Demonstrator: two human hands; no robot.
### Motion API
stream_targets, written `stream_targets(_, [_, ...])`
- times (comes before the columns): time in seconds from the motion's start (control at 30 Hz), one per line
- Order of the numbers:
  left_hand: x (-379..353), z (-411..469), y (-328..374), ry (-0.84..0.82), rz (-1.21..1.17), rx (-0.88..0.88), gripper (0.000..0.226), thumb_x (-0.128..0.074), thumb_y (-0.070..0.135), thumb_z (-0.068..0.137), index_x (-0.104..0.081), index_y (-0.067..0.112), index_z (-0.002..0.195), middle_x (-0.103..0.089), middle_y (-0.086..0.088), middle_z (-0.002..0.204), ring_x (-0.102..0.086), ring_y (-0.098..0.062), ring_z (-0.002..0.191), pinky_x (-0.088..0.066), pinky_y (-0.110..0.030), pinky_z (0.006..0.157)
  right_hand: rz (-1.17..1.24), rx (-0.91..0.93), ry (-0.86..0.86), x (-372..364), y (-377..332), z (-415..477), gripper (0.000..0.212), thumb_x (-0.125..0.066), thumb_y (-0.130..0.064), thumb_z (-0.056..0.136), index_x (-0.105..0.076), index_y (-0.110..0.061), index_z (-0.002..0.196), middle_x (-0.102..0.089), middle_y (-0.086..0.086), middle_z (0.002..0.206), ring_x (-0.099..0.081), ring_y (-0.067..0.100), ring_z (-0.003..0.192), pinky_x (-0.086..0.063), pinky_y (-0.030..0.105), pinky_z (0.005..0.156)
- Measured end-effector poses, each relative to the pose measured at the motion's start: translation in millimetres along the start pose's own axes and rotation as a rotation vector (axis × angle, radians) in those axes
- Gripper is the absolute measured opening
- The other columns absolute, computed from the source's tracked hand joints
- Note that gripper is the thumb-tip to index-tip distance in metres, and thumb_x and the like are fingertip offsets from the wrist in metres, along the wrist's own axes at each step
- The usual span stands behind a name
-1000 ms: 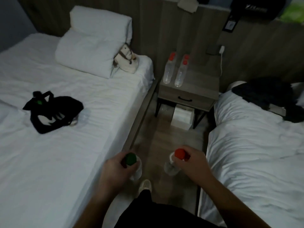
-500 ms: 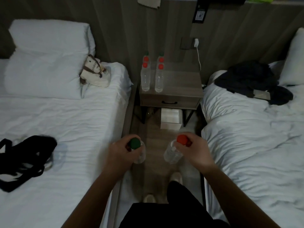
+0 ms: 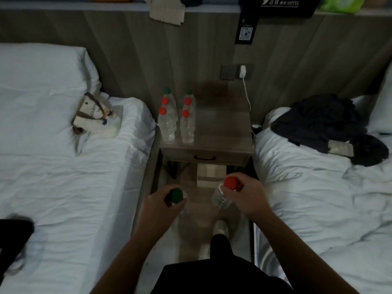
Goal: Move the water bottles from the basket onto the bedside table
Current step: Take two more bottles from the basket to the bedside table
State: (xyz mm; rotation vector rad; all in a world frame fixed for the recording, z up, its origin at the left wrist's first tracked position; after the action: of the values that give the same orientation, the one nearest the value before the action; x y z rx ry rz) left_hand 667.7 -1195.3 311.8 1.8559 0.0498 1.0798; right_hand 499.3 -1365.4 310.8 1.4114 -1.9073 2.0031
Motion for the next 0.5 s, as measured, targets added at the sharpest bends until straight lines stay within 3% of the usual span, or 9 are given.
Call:
stream_targets(0.07, [-12.3, 27.3, 20.0, 0.005, 0.01, 0.009, 0.029, -0.079, 0.032, 0.072, -0.068, 0.032, 0.099, -0.07, 0.007, 0.076, -0.066, -0.005, 0.073, -0.056, -0.027, 0.07, 0.0, 0.021, -0.029, 21.8, 4.2, 31.5, 0.019, -0.077, -0.03, 0.074, -0.064, -0.033, 0.088, -0.062, -0.02, 0.078, -0.059, -0.003, 0.075, -0.046, 0.015, 0.071])
stream_targets(0.13, [-24.1, 55.0, 43.1, 0.04, 0.004, -0.003, 0.03, -0.079, 0.029, 0.072, -0.068, 0.031, 0.099, -0.07, 0.007, 0.078, -0.066, -0.003, 0.074, -0.054, -0.023, 0.07, -0.027, 0.054, -0.056, 43.1, 7.5, 66.3, 0.02, -0.076, -0.029, 0.076, -0.062, -0.034, 0.09, -0.061, -0.021, 0.08, -0.059, -0.002, 0.078, -0.05, 0.022, 0.077])
stream_targets(0.23, [-38.7, 98.0, 67.5, 0.057, 0.005, -0.068, 0.03, -0.079, 0.027, 0.072, -0.068, 0.027, 0.1, -0.069, 0.01, 0.084, -0.064, -0.002, 0.078, -0.052, -0.02, 0.074, -0.086, 0.076, -0.096, 64.0, 8.7, 113.4, 0.022, -0.074, -0.032, 0.079, -0.06, -0.034, 0.096, -0.057, -0.02, 0.082, -0.056, 0.001, 0.08, -0.047, 0.023, 0.081])
stream_targets(0.4, [-55.0, 170.7, 99.2, -0.035, 0.056, -0.201, 0.023, -0.074, 0.024, 0.076, -0.068, 0.019, 0.097, -0.068, 0.003, 0.081, -0.065, -0.01, 0.075, -0.057, -0.031, 0.073, -0.13, 0.099, -0.055, 85.3, 12.3, 176.4, 0.023, -0.072, -0.029, 0.081, -0.067, -0.021, 0.102, -0.063, -0.008, 0.089, -0.058, 0.008, 0.082, -0.048, 0.024, 0.079])
stream_targets(0.5, [-64.0, 217.9, 114.9, -0.103, 0.095, -0.22, 0.013, -0.072, 0.024, 0.079, -0.065, 0.025, 0.09, -0.06, 0.014, 0.073, -0.058, 0.003, 0.068, -0.05, -0.019, 0.066, -0.125, 0.075, -0.039, 92.0, 13.0, 212.2, 0.022, -0.071, -0.029, 0.082, -0.067, -0.021, 0.102, -0.062, -0.009, 0.087, -0.058, 0.007, 0.082, -0.048, 0.025, 0.077])
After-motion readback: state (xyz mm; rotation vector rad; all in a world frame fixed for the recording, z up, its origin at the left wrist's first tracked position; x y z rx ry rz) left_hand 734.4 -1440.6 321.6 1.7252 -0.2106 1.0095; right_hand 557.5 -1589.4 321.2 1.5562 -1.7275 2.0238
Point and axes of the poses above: each hand's wrist, its own z-axis towards the middle knuckle, its own x-axis out of the back of the hand, y = z × x, the point moved 2 cm from there along z, towards the middle knuckle
